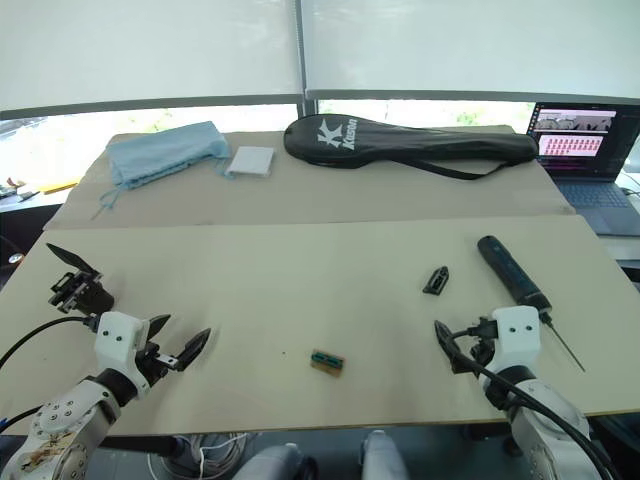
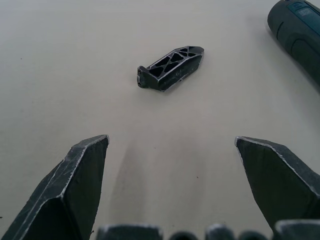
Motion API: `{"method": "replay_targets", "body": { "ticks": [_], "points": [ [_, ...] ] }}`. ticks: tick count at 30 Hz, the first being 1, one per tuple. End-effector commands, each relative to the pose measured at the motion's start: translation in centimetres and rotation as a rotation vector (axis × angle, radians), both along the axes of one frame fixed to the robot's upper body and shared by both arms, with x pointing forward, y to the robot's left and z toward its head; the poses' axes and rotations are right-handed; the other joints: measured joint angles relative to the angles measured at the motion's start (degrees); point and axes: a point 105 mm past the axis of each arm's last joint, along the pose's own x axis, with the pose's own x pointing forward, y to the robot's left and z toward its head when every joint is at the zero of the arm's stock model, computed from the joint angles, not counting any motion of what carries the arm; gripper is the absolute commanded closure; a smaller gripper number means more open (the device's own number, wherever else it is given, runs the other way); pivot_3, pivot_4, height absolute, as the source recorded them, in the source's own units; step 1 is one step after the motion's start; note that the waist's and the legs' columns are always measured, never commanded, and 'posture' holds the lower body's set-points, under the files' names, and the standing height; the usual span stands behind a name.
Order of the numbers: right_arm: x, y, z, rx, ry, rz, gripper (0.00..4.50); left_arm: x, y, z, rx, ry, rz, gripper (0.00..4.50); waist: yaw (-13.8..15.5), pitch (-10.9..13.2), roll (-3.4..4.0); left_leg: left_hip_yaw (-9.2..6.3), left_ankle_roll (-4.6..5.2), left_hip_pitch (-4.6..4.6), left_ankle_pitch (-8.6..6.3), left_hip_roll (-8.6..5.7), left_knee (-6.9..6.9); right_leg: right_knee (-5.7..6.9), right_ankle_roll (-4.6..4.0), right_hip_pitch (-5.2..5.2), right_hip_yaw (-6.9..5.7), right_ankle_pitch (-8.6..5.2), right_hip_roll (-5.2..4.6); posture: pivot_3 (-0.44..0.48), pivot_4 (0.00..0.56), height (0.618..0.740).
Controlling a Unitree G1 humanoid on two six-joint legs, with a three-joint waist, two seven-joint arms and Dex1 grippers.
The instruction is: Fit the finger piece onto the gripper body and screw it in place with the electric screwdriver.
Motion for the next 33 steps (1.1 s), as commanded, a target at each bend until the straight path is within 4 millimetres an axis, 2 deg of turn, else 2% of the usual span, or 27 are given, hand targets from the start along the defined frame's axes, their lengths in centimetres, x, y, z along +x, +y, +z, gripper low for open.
{"method": "replay_targets", "body": {
  "ticks": [1,2,5,9,12,14,21,24,28,33],
  "points": [
    [0.2,0.0,1.3,-0.035,-0.048,0.042,0.04,0.1,-0.5,1.2,-0.035,-0.053,-0.004,0.00,0.0,0.0,0.00,0.00,0.00,0.00,0.00,0.00,0.00,0.00,0.00,0.00,0.00,0.00,0.00,0.000,0.150,0.736],
    [0.4,0.1,1.6,-0.047,-0.055,0.072,0.04,0.2,-0.6,1.1,-0.046,-0.054,0.014,0.00,0.0,0.0,0.01,0.00,0.00,0.00,0.00,0.00,0.00,-0.01,0.00,0.00,0.00,0.00,0.00,0.000,0.150,0.736],
    [0.5,2.4,2.9,-0.030,-0.075,0.298,0.04,-0.6,0.7,1.0,-0.071,-0.046,0.100,0.00,-0.2,0.0,0.00,0.02,0.07,0.00,-0.01,-0.01,0.03,-0.10,0.00,0.04,-0.02,0.00,0.00,0.000,0.150,0.736],
    [0.0,7.1,6.1,0.022,-0.117,0.696,0.04,-2.9,4.7,0.8,-0.089,-0.042,0.281,0.00,-1.0,0.0,-0.04,0.11,0.25,0.00,0.06,0.36,0.02,-0.23,-0.12,0.05,0.02,0.07,0.09,0.000,0.150,0.736],
    [-0.5,10.1,7.7,0.004,-0.149,0.926,0.04,-3.7,7.0,0.5,-0.051,-0.044,0.363,0.00,-0.6,0.0,-0.07,0.12,0.22,0.00,0.05,0.67,0.01,-0.30,-0.17,0.07,-0.11,0.09,0.23,0.000,0.150,0.736],
    [-0.5,12.5,9.0,0.021,-0.181,1.059,0.04,-3.8,9.6,0.3,-0.026,-0.051,0.449,0.00,-0.2,0.0,-0.08,0.12,0.20,-0.01,0.06,0.69,0.03,-0.29,-0.31,0.07,-0.14,0.14,0.23,0.000,0.150,0.736],
    [-0.9,14.4,9.4,0.048,-0.188,1.124,0.04,-3.1,12.5,0.4,-0.008,-0.087,0.513,0.00,1.1,-0.1,-0.43,0.03,0.39,-0.08,-0.05,0.57,0.17,-0.38,-0.38,0.05,-0.41,0.20,0.09,0.000,0.150,0.736],
    [-0.8,15.0,9.5,0.060,-0.206,1.106,0.04,-1.9,13.5,0.0,0.017,-0.083,0.511,0.00,1.1,-0.1,-0.58,0.07,0.30,-0.10,-0.14,0.49,0.20,-0.40,-0.37,0.01,-0.41,0.21,0.07,0.000,0.150,0.736],
    [0.8,15.2,9.1,0.040,-0.247,1.029,0.04,-0.6,13.8,-0.7,0.018,-0.074,0.494,0.00,0.7,-0.2,-0.61,0.07,0.19,-0.10,-0.11,0.53,0.18,-0.33,-0.38,-0.01,-0.43,0.21,0.10,0.000,0.150,0.736],
    [1.0,15.8,8.9,0.064,-0.264,1.030,0.04,1.2,14.2,0.0,0.044,-0.106,0.483,0.00,0.4,-0.2,-0.63,0.07,0.21,-0.09,-0.08,0.53,0.17,-0.29,-0.39,-0.04,-0.46,0.21,0.11,0.000,0.150,0.736]
  ]
}}
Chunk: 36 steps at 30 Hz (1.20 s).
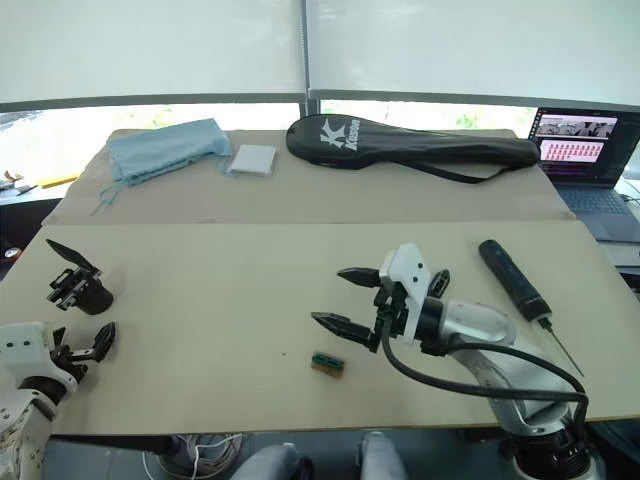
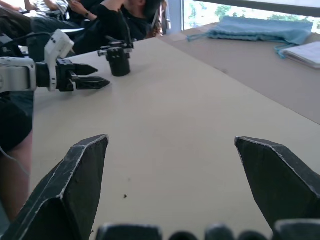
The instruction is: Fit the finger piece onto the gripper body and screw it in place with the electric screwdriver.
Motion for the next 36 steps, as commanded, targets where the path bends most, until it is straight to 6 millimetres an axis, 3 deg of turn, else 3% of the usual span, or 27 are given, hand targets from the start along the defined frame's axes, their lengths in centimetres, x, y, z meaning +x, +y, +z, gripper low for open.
{"method": "replay_targets", "body": {
  "ticks": [1,7,13,16,19,23,25,29,32,36],
  "points": [
    [-0.2,0.9,1.0,0.021,-0.068,0.021,0.04,1.2,0.7,1.6,0.078,-0.029,-0.023,0.00,-0.1,0.0,-0.01,0.00,-0.02,0.00,0.01,0.00,0.00,0.01,0.00,-0.01,0.00,0.00,0.00,0.000,0.150,0.736],
    [-1.4,2.4,0.7,-0.002,-0.067,0.120,0.04,3.0,1.7,2.4,0.073,-0.047,-0.016,0.00,-0.4,0.0,-0.02,0.00,-0.01,0.00,0.04,0.04,0.00,0.04,-0.03,-0.06,-0.04,0.02,0.03,0.000,0.150,0.736],
    [-0.6,3.1,1.1,-0.021,-0.103,0.138,0.04,4.9,1.2,2.6,0.056,-0.092,-0.033,0.00,-0.4,0.0,-0.03,0.00,-0.01,0.00,0.04,0.02,0.01,0.04,-0.03,-0.06,-0.10,0.02,0.03,0.000,0.150,0.736],
    [-0.7,3.3,1.2,-0.034,-0.099,0.165,0.00,4.9,0.2,2.7,0.057,-0.104,-0.055,0.90,-0.5,0.0,-0.04,0.00,-0.01,-0.01,0.05,0.03,0.00,0.04,-0.05,-0.07,-0.15,0.03,0.01,0.000,0.150,0.736],
    [-0.4,3.1,1.0,-0.045,-0.098,0.155,0.00,4.6,-1.4,3.0,0.081,-0.115,-0.105,2.20,-0.4,0.0,-0.04,-0.01,0.02,-0.01,0.04,0.02,0.00,0.01,-0.05,-0.07,-0.17,0.03,-0.03,0.000,0.150,0.736],
    [-0.6,3.8,0.9,-0.030,-0.091,0.165,0.00,5.3,-6.6,4.2,0.087,-0.150,-0.245,2.17,0.0,0.0,-0.05,-0.01,0.08,-0.03,0.00,-0.05,0.06,-0.03,-0.04,-0.05,-0.25,0.03,-0.03,0.000,0.150,0.736],
    [-1.1,3.6,0.7,-0.035,-0.080,0.179,0.00,6.0,-12.0,5.6,0.062,-0.188,-0.366,2.17,0.4,0.0,-0.08,-0.03,0.09,-0.05,-0.02,-0.05,0.13,-0.02,-0.04,-0.04,-0.30,0.03,-0.04,0.000,0.150,0.736],
    [-1.6,2.8,0.4,-0.057,-0.068,0.174,0.00,6.5,-18.8,6.8,0.036,-0.212,-0.450,2.17,0.8,0.0,-0.14,-0.06,0.17,-0.14,-0.10,-0.09,0.33,-0.03,0.02,0.09,-0.38,0.07,-0.06,0.000,0.150,0.736],
    [-1.8,2.2,0.1,-0.072,-0.059,0.157,0.00,7.0,-22.7,6.8,0.035,-0.201,-0.496,2.17,0.2,0.0,-0.16,-0.03,0.18,-0.16,-0.09,-0.06,0.32,0.00,0.02,0.01,-0.31,0.07,-0.07,0.000,0.150,0.736],
    [-1.5,1.6,-0.1,-0.068,-0.049,0.117,0.00,7.8,-26.4,6.1,0.017,-0.169,-0.535,2.17,-0.5,0.0,-0.15,0.02,0.04,-0.14,-0.06,0.09,0.23,0.06,0.00,-0.08,-0.22,0.07,-0.05,0.000,0.150,0.736]
  ]
}}
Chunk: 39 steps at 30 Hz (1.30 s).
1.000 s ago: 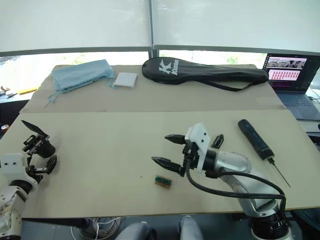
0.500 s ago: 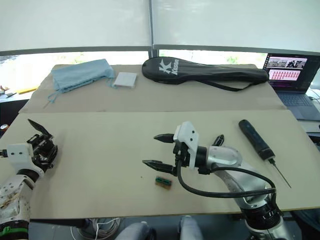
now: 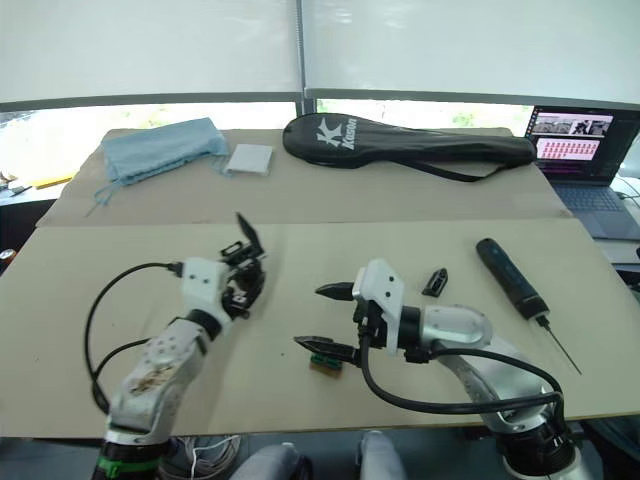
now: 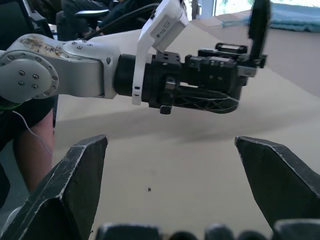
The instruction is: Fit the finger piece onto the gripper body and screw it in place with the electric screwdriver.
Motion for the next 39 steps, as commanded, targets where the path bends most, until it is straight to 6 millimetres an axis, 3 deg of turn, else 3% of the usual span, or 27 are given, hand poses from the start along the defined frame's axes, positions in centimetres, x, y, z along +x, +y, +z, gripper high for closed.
{"method": "replay_targets", "body": {
  "ticks": [1,10,16,17,20,25,30,35,39],
  "points": [
    [-0.2,-0.3,1.2,0.033,-0.044,-0.014,0.00,0.6,-2.1,1.2,0.016,-0.051,-0.004,2.17,0.0,0.0,0.00,0.00,-0.01,0.00,0.01,0.02,-0.01,0.00,0.00,0.00,0.01,0.00,0.01,0.000,0.150,0.736],
    [-0.1,-0.7,0.3,0.042,-0.035,-0.077,0.00,1.2,-4.7,-0.7,-0.016,0.024,-0.036,2.17,0.4,0.0,0.00,0.00,-0.01,-0.01,0.02,-0.01,0.04,-0.03,-0.02,0.02,0.03,0.00,0.01,0.000,0.150,0.736],
    [1.3,-2.8,-0.6,0.019,-0.048,-0.228,0.00,1.2,-4.0,-1.3,0.017,0.028,-0.043,2.17,1.0,0.0,0.00,0.00,0.01,-0.01,0.01,-0.05,0.08,-0.03,-0.01,0.04,0.01,0.00,-0.01,0.000,0.150,0.736],
    [1.4,-3.1,-0.6,0.025,-0.048,-0.243,0.00,1.0,-3.9,-1.2,0.025,0.020,-0.054,1.12,1.0,0.0,0.00,0.01,0.00,-0.01,0.01,-0.04,0.08,-0.03,-0.01,0.04,0.02,0.00,-0.01,0.000,0.150,0.736],
    [1.3,-3.5,-0.4,0.033,-0.046,-0.258,0.00,0.5,-3.3,-1.0,0.023,0.025,-0.059,0.04,0.8,0.0,0.02,0.01,0.00,0.00,0.01,-0.01,0.06,-0.01,-0.01,0.02,0.04,0.00,0.02,0.000,0.150,0.736],
    [1.5,-3.6,-0.7,0.027,-0.046,-0.259,0.00,-0.9,-1.7,-1.2,0.031,0.063,-0.092,0.04,0.6,0.0,0.02,0.02,0.00,0.01,0.01,0.00,0.06,-0.01,-0.01,0.02,0.06,0.00,0.03,0.000,0.150,0.736],
    [1.5,-3.0,-0.5,0.032,-0.050,-0.237,0.00,-2.2,0.8,-1.6,0.107,0.120,-0.237,0.04,0.1,0.0,0.05,0.01,-0.02,0.03,0.02,0.03,0.03,0.02,-0.03,0.00,0.05,0.00,0.07,0.000,0.150,0.736],
    [1.4,-3.0,-0.6,0.007,-0.061,-0.220,0.00,-1.4,2.3,-2.9,0.216,0.138,-0.468,0.04,0.5,0.0,0.13,0.01,-0.04,0.07,0.03,-0.03,0.03,0.01,-0.03,0.05,-0.04,-0.01,0.21,0.000,0.150,0.736],
    [1.0,-3.1,-0.7,0.002,-0.057,-0.214,0.00,1.0,2.3,-2.8,0.226,0.132,-0.582,0.04,0.8,0.0,0.12,-0.01,-0.03,0.06,0.03,-0.07,0.06,-0.03,-0.03,0.06,-0.16,0.00,0.16,0.000,0.150,0.736]
  ]
}}
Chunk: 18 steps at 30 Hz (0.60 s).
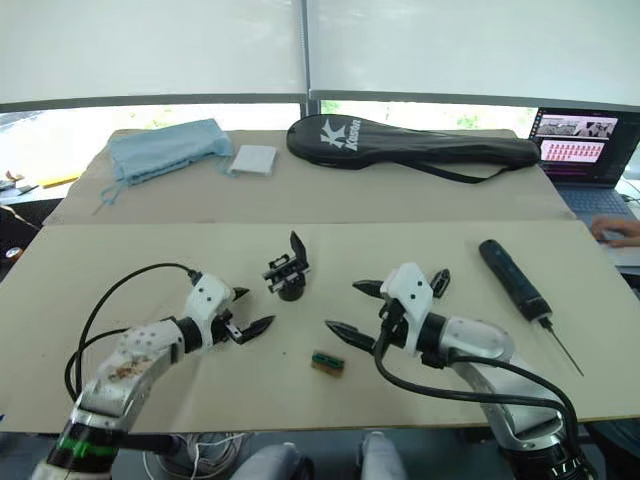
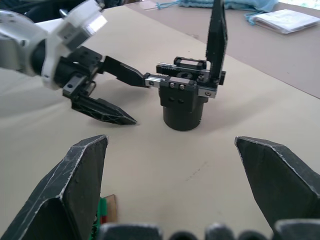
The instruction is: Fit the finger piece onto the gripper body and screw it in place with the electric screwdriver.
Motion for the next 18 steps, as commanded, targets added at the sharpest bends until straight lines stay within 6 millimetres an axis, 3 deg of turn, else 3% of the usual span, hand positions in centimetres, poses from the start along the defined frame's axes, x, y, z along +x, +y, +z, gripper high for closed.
{"method": "replay_targets", "body": {
  "ticks": [1,4,9,11,15,18],
  "points": [
    [-0.6,0.0,1.0,-0.003,-0.054,0.020,0.00,1.1,-1.3,1.1,-0.034,-0.028,-0.152,0.04,0.0,0.0,0.00,0.00,0.00,-0.01,0.00,-0.01,0.01,-0.02,0.00,0.01,-0.03,0.00,-0.02,0.000,0.150,0.736],
    [-0.5,-0.2,0.8,-0.015,-0.055,0.013,0.00,2.0,-2.5,1.5,-0.052,-0.033,-0.248,0.04,-0.4,0.0,0.00,0.00,0.03,-0.02,-0.02,-0.01,0.00,-0.02,0.00,-0.01,-0.08,0.00,-0.08,0.000,0.150,0.736],
    [-0.3,-0.2,1.2,0.004,-0.049,0.000,0.00,3.9,-3.4,1.4,-0.055,-0.046,-0.257,0.04,-0.8,0.0,-0.01,0.00,0.03,-0.04,-0.01,0.01,0.05,-0.01,0.00,0.00,-0.13,0.00,-0.18,0.000,0.150,0.736],
    [-0.2,-0.2,1.1,-0.001,-0.049,-0.004,0.00,4.1,-3.6,1.4,-0.054,-0.077,-0.261,0.56,-0.9,0.0,0.00,0.01,0.03,-0.03,-0.02,0.04,0.05,0.01,0.00,-0.02,-0.10,0.01,-0.23,0.000,0.150,0.736],
    [-0.1,-0.3,1.0,-0.003,-0.052,-0.014,0.00,4.3,-3.4,1.5,-0.083,-0.098,-0.236,2.16,-0.8,0.0,-0.01,0.01,0.03,-0.04,-0.02,0.06,0.06,0.02,-0.01,-0.03,-0.10,0.01,-0.24,0.000,0.150,0.736],
    [0.4,0.0,1.2,0.017,-0.059,-0.028,0.00,1.9,-4.4,2.5,-0.167,-0.139,-0.219,2.13,-1.4,0.0,0.01,0.02,0.04,-0.04,-0.02,0.07,0.07,0.03,-0.01,-0.03,-0.03,0.01,-0.25,0.000,0.150,0.736]
  ]
}}
